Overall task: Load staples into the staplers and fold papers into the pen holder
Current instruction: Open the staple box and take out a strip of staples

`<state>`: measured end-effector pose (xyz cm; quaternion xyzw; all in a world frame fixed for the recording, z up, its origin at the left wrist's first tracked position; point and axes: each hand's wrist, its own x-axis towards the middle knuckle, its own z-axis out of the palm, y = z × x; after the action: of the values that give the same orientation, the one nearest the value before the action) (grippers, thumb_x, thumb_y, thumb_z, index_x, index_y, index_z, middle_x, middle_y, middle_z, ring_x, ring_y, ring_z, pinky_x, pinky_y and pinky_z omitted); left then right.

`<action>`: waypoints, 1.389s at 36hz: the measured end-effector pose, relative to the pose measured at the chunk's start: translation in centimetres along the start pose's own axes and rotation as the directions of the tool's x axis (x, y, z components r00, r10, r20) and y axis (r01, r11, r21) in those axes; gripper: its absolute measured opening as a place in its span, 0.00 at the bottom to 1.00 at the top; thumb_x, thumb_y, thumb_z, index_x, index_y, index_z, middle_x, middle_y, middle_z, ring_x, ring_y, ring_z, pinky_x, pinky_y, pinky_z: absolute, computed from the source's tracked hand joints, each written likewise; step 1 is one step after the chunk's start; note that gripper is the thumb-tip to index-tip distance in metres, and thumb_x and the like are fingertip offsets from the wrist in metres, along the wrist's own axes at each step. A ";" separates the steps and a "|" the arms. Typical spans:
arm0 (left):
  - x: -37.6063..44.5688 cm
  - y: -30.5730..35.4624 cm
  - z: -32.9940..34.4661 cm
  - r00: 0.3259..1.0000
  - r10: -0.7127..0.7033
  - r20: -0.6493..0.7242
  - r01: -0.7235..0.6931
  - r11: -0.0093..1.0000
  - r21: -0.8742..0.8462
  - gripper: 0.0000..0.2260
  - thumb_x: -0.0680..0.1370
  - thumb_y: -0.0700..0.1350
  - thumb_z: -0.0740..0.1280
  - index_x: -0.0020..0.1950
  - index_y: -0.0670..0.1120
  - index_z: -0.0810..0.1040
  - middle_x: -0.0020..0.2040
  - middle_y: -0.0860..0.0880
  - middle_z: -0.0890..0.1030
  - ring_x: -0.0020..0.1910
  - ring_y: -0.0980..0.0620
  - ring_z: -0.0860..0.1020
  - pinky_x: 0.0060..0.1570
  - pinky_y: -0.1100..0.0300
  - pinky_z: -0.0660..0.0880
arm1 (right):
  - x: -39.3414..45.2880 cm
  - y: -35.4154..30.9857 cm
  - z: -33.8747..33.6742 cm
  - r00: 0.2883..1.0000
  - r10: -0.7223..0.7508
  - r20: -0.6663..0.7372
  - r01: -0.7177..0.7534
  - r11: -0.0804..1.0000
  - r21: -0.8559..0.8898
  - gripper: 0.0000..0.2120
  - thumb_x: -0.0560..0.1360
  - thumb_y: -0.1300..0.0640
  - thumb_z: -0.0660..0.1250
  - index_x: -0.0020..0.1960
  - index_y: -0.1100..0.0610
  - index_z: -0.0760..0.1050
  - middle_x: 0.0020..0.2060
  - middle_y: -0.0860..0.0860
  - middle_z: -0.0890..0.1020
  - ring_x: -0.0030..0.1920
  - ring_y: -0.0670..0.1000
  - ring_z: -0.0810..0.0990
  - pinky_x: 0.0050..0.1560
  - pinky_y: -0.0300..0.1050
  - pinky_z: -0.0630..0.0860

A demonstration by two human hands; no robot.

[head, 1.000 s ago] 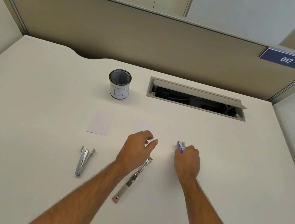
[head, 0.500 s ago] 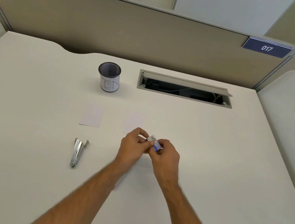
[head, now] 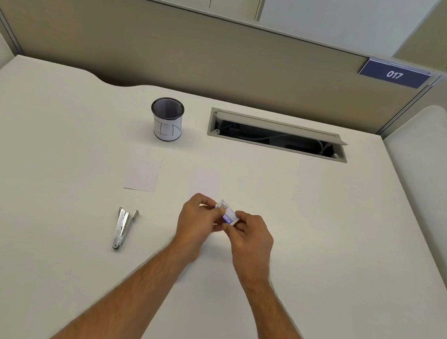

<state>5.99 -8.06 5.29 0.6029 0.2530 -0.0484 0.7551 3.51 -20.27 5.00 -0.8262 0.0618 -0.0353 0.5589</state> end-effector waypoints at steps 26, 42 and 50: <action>-1.5 -0.5 0.3 0.996 -0.044 0.073 0.054 0.988 -0.143 0.12 0.80 0.38 0.68 0.61 0.41 0.68 0.50 0.35 0.85 0.44 0.38 0.87 0.45 0.49 0.84 | -1.0 0.6 -2.5 0.997 0.007 0.070 -0.010 0.999 0.037 0.12 0.76 0.64 0.72 0.54 0.49 0.78 0.48 0.48 0.86 0.49 0.45 0.86 0.51 0.41 0.82; -1.5 -0.5 0.3 0.998 -0.001 0.063 0.012 0.986 -0.169 0.13 0.80 0.36 0.68 0.61 0.41 0.67 0.50 0.34 0.85 0.45 0.38 0.87 0.47 0.49 0.84 | -0.7 0.6 -2.3 0.998 0.063 -0.004 -0.062 0.997 0.039 0.07 0.78 0.60 0.68 0.48 0.49 0.80 0.42 0.48 0.87 0.44 0.54 0.86 0.50 0.57 0.83; -1.3 -0.5 0.3 0.998 -0.005 0.065 0.015 0.989 -0.147 0.14 0.80 0.36 0.69 0.61 0.42 0.68 0.49 0.36 0.86 0.44 0.39 0.87 0.49 0.48 0.84 | -0.5 0.2 -2.0 0.999 0.039 -0.017 -0.039 0.999 -0.002 0.04 0.78 0.59 0.69 0.49 0.54 0.83 0.42 0.45 0.87 0.44 0.44 0.85 0.46 0.37 0.79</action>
<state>4.75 -8.79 5.51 0.5424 0.2342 -0.0529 0.8050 2.76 -22.10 5.55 -0.8250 0.0826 -0.0314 0.5581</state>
